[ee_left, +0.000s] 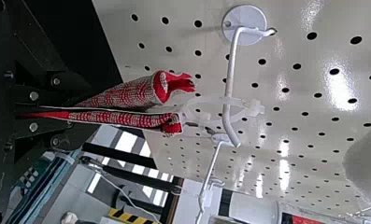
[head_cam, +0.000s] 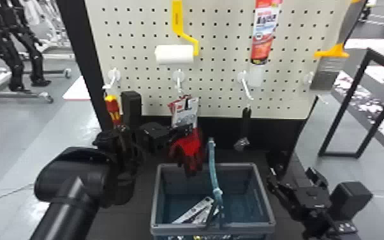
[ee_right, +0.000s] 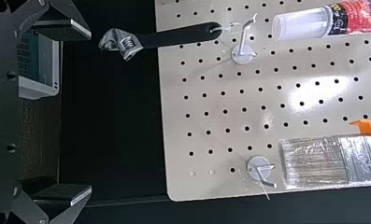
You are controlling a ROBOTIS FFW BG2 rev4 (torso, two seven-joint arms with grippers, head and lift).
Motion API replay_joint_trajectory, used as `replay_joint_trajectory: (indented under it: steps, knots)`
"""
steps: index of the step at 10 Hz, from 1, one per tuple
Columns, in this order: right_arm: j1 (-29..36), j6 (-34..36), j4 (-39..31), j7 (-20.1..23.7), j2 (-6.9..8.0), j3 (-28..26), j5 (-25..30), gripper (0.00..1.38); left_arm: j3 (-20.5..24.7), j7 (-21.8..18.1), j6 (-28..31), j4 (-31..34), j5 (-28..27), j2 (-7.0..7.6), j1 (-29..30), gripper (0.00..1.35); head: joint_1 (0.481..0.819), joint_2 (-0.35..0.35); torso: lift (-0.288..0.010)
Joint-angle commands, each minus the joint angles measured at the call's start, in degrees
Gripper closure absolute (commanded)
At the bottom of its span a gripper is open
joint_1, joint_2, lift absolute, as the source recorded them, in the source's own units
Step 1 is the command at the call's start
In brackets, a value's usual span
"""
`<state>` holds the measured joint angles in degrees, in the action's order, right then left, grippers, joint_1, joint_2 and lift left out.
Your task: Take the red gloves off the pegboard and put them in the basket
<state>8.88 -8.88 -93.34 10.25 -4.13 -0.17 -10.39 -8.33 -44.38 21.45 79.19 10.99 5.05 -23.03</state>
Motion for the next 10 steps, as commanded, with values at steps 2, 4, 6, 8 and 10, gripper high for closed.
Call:
replay_joint_trajectory:
  steps: [2, 4, 6, 8, 10]
  knots:
    - [0.0, 0.0, 0.1, -0.1, 0.0, 0.0, -0.1, 0.14, -0.1, 0.1, 0.0, 0.0, 0.2, -0.04, 0.0, 1.22, 0.549, 0.0, -0.1]
    - [0.0, 0.0, 0.1, -0.1, 0.0, 0.0, 0.0, 0.14, -0.2, 0.1, -0.1, 0.0, 0.6, -0.04, 0.1, 1.22, 0.549, 0.0, -0.1]
    - [0.0, -0.1, 0.1, 0.0, 0.0, 0.0, -0.2, 0.14, -0.4, 0.2, 0.2, 0.7, 1.1, -0.21, 0.5, 1.22, 0.549, 0.0, -0.1]
    - [0.0, 0.0, 0.1, -0.1, 0.0, 0.0, -0.2, 0.14, -0.4, 2.5, 2.5, 5.7, 1.0, -0.65, 3.0, 1.22, 0.549, 0.0, -0.1]
    - [0.0, 0.0, 0.2, 0.0, 0.0, 0.0, -0.3, 0.14, -0.1, 3.3, 3.4, 7.9, 1.7, -1.27, 5.0, 1.22, 0.549, 0.0, -0.1]
